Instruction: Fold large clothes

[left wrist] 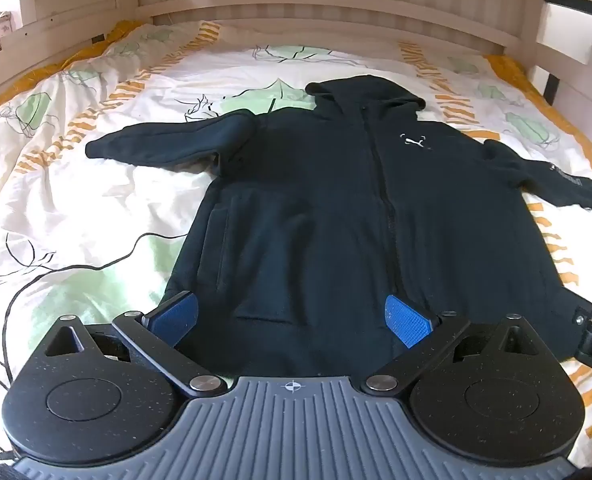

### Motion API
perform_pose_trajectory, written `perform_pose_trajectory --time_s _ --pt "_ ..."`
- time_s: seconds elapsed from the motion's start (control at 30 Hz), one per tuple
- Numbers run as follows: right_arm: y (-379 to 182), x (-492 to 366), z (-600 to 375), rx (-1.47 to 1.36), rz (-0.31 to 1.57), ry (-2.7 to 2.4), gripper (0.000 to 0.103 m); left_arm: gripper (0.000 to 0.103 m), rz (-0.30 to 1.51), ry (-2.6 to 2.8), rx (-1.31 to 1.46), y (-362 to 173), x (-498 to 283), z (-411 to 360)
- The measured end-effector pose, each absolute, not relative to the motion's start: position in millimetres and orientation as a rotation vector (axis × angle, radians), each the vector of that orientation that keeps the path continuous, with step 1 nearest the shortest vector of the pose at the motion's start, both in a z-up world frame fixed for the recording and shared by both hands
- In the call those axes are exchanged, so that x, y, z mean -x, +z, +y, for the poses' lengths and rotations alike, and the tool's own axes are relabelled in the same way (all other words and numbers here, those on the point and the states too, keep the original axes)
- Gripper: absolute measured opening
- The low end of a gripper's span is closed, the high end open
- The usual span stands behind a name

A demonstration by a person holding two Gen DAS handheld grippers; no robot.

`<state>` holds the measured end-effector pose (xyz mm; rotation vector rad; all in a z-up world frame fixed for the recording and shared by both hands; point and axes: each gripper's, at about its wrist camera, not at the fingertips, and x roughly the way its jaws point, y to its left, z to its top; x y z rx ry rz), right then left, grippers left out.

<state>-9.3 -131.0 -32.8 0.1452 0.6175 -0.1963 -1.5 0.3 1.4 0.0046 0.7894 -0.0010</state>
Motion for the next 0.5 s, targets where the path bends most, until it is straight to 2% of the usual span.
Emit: perform_pose_trajectory --time_s 0.5 --pt "-38.6 5.9 -131.1 -0.138 0.649 -0.199 0.102 0.101 0.804 -0.022 -0.020 -2.2 -4.0 -5.3"
